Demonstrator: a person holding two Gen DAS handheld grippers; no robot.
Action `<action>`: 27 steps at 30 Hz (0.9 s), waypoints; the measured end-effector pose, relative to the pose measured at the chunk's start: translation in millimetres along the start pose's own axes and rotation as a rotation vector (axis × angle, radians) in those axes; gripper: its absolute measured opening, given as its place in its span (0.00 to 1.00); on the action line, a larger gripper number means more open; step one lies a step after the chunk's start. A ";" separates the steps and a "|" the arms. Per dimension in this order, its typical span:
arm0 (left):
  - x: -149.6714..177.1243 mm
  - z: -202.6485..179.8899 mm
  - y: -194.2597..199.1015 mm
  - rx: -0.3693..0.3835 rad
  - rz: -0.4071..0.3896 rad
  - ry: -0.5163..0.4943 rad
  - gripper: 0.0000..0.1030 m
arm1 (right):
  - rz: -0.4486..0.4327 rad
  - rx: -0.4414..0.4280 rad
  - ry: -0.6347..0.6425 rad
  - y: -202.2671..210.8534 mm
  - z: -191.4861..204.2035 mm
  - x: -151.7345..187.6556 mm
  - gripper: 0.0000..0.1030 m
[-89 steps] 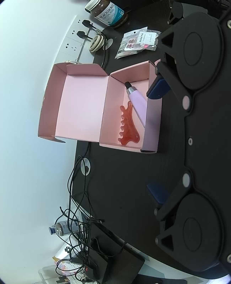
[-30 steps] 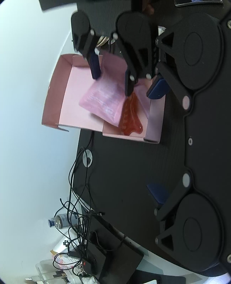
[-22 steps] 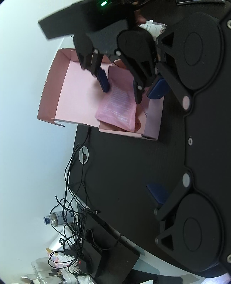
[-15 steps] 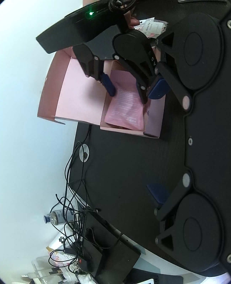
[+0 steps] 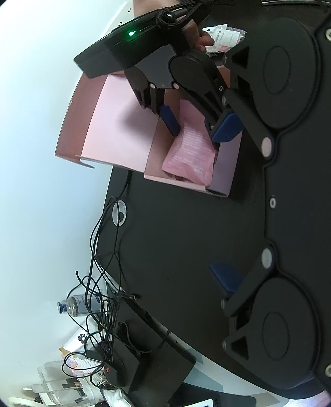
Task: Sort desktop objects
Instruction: 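Lower the pink packet into the pink box with the right gripper, then open the right gripper and withdraw it up from the box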
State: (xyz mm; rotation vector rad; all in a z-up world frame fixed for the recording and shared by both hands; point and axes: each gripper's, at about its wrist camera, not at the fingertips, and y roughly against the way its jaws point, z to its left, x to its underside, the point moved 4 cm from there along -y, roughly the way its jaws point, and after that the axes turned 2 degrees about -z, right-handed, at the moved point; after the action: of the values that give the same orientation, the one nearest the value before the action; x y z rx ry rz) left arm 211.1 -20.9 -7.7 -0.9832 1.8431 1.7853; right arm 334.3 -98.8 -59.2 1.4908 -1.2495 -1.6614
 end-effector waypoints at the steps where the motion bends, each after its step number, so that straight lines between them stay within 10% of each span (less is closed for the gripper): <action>1: -0.5 0.7 0.7 0.000 -0.002 0.002 1.00 | 0.001 0.008 0.001 0.5 -0.1 -0.5 0.74; 15: -1.2 3.8 8.9 0.034 -0.013 0.012 1.00 | -0.058 0.030 -0.056 39.9 2.3 -11.1 0.85; 27: -1.6 -1.2 22.1 0.067 -0.037 -0.017 1.00 | -0.297 0.072 -0.278 93.5 16.8 -4.8 0.99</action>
State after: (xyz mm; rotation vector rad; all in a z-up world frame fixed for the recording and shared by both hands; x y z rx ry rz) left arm 196.7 -23.0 9.0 -0.9680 1.8496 1.6937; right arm 303.8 -127.3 26.2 1.5903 -1.2893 -2.0972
